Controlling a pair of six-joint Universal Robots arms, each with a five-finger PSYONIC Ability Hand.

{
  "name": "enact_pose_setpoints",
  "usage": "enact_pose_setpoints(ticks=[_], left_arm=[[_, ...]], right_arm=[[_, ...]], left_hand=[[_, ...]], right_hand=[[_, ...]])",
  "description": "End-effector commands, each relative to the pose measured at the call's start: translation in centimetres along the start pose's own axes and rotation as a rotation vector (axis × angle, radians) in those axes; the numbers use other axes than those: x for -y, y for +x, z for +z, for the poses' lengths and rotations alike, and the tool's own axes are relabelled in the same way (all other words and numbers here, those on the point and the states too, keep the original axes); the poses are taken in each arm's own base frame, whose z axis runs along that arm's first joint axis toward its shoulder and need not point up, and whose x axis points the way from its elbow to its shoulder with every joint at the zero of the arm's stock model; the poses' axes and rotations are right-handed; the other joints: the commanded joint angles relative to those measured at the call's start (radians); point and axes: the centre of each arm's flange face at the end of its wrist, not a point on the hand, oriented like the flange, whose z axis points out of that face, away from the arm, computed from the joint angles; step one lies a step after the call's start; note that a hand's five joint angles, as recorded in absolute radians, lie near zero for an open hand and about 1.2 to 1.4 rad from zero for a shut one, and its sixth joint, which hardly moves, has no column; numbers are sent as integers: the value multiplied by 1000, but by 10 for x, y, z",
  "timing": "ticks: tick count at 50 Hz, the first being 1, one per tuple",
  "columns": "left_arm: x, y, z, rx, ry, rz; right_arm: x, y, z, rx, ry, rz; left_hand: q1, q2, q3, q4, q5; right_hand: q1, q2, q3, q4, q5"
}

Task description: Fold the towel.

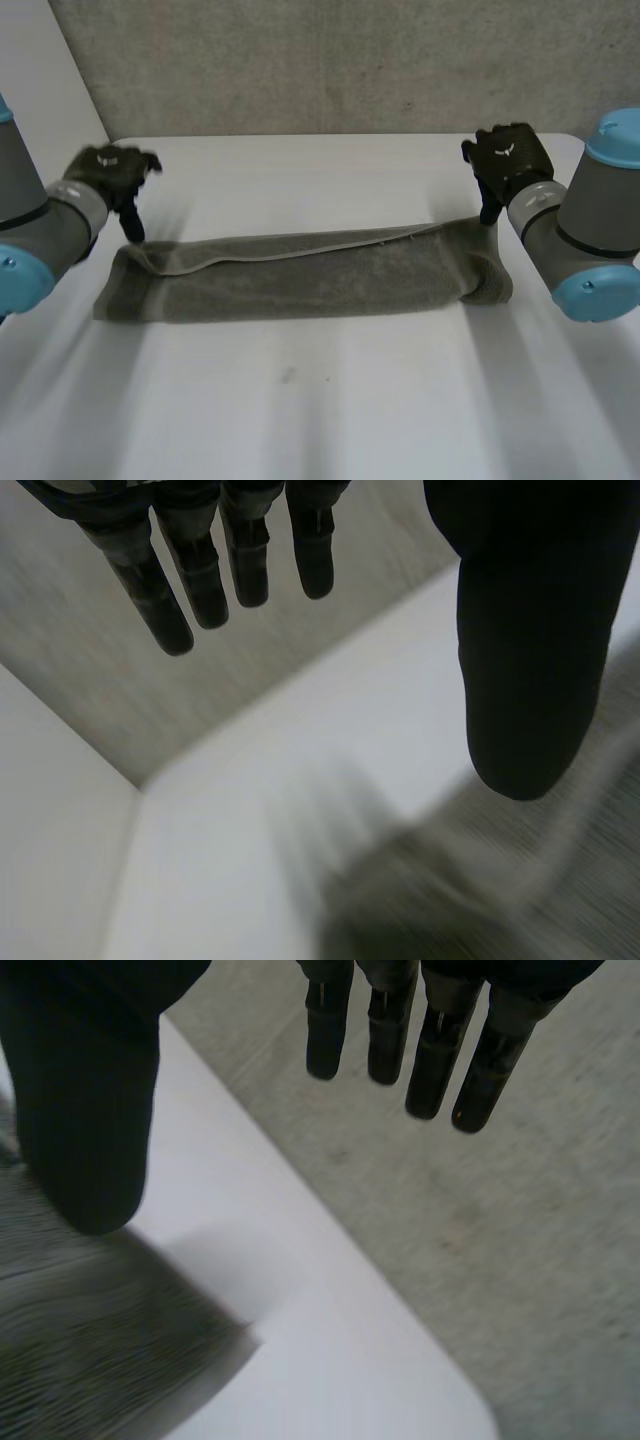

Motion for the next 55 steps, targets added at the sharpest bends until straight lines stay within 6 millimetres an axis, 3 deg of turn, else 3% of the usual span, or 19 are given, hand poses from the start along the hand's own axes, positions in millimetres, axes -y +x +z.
enact_pose_setpoints(ticks=[1, 5, 11, 21, 28, 31, 36, 40, 42, 48, 55], left_arm=[[-39, 15, -26, -103, -279, -5], [-50, 18, -32, -119, -336, -6], [-52, 15, -26, -103, -320, -6], [-70, 18, 11, -99, -312, 27], [-64, 14, 42, -75, -248, 57], [-57, 11, 53, -61, -207, 69], [-44, 6, 69, -33, -136, 76], [-42, 5, 73, -22, -111, 75], [-41, 4, 75, -14, -89, 76], [-51, 8, 69, -24, -126, 75], [-55, 9, 55, -35, -157, 72]], right_arm=[[-13, -4, -12, 133, -132, 100], [-21, -11, -11, 209, -166, 144], [-31, -15, 2, 221, -176, 172], [-58, -30, 23, 239, -219, 190], [-61, -33, 24, 242, -227, 189], [-60, -34, 22, 246, -229, 189], [-56, -32, 12, 254, -236, 187], [-56, -29, 6, 252, -243, 185], [-54, -27, 2, 247, -247, 185], [-53, -15, -7, 223, -260, 193], [-49, 0, -15, 189, -256, 198]], left_hand=[[206, 207, 206, 205, 206], [285, 286, 286, 285, 285], [288, 289, 289, 288, 288], [373, 374, 374, 373, 373], [317, 318, 318, 317, 318], [220, 221, 221, 220, 221], [-132, -131, -131, -132, -132], [-135, -134, -134, -135, -135], [-135, -134, -134, -135, -135], [-135, -134, -134, -135, -135], [-135, -134, -134, -135, -135]], right_hand=[[350, 306, 297, 298, 307], [549, 506, 497, 498, 507], [653, 609, 600, 601, 610], [656, 612, 603, 604, 613], [641, 597, 589, 589, 599], [632, 588, 580, 580, 590], [603, 559, 551, 551, 560], [541, 497, 489, 489, 499], [311, 267, 258, 259, 268], [57, 13, 5, 5, 15], [19, -25, -34, -33, -24]])
